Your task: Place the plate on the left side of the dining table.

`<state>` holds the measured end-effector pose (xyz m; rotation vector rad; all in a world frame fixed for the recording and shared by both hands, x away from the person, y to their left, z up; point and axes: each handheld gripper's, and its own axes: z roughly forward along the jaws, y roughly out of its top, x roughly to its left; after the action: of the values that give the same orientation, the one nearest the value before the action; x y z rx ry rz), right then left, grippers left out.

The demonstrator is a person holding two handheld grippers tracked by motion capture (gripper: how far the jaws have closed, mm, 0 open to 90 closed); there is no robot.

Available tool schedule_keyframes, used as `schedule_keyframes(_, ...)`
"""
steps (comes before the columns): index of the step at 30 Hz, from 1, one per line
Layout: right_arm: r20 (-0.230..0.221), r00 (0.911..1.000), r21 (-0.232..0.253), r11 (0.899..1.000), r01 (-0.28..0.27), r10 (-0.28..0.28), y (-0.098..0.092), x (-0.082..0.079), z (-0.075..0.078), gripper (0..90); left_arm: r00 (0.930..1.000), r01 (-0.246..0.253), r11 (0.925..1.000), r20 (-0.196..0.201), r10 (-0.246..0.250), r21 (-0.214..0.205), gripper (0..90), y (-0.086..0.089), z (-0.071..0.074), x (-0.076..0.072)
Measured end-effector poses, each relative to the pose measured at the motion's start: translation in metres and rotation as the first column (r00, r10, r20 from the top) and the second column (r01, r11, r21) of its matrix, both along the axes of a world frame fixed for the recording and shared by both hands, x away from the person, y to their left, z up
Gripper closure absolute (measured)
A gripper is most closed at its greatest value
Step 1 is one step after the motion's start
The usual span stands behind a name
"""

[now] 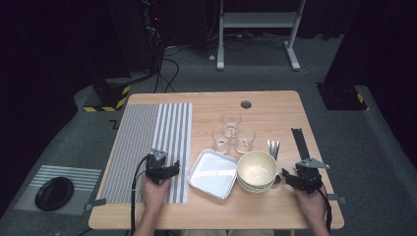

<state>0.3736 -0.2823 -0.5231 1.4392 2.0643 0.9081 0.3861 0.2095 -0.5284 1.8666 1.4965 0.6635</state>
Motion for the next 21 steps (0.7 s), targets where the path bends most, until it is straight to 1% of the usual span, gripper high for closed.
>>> schedule_keyframes(5,0.0,1.0,0.0,1.0,0.0,0.0,0.0,0.0001,0.0,39.3,1.0,0.0,1.0,0.0,0.0,0.0,25.4,0.0,0.0,0.0)
schedule_keyframes(6,0.0,1.0,0.0,1.0,0.001,-0.001,0.0001,0.0,0.0,39.3,0.9993,0.031,0.9987,-0.023,-0.03,0.041,25.4,0.0038,0.0022,-0.0004)
schedule_keyframes(10,0.001,1.0,-0.001,1.0,-0.001,0.001,0.0,0.0001,0.0,39.3,0.9993,0.031,0.9986,-0.023,-0.03,0.042,25.4,0.0038,0.0022,-0.0004)
schedule_keyframes(11,0.001,1.0,-0.001,1.0,-0.001,0.001,0.0,0.0001,0.0,39.3,1.0,0.001,1.0,0.001,-0.001,-0.001,25.3,0.0,-0.0001,0.0001)
schedule_keyframes(12,0.001,1.0,-0.001,1.0,-0.001,0.001,0.0,0.0001,0.0,39.3,1.0,0.001,1.0,0.001,-0.001,-0.001,25.2,0.0,-0.0001,0.0001)
schedule_keyframes(13,0.001,1.0,-0.002,1.0,-0.001,0.001,0.0,0.0001,0.0,39.3,0.9993,0.031,0.9987,-0.022,-0.03,0.04,25.1,0.0034,0.002,-0.0003)
schedule_keyframes(15,0.001,1.0,-0.002,1.0,-0.001,0.001,0.0,0.0001,0.0,39.3,0.9992,0.035,0.9985,-0.023,-0.034,0.042,24.5,0.0032,0.002,0.0)
schedule_keyframes(16,0.001,1.0,-0.002,1.0,-0.001,0.001,0.0,0.0001,0.0,39.3,0.999,0.038,0.998,-0.025,-0.037,0.05,23.3,0.0031,0.0021,0.0)
schedule_keyframes(17,0.001,1.0,-0.002,1.0,-0.001,0.001,0.0,0.0001,0.0,39.3,0.9991,0.035,0.9984,-0.026,-0.034,0.043,23.2,0.0029,0.002,-0.0001)
schedule_keyframes(21,0.0,1.0,-0.003,1.0,-0.002,0.002,0.0,0.0,0.0001,39.2,0.9991,0.036,0.9983,-0.026,-0.035,0.046,23.3,0.0028,0.0021,-0.0001)
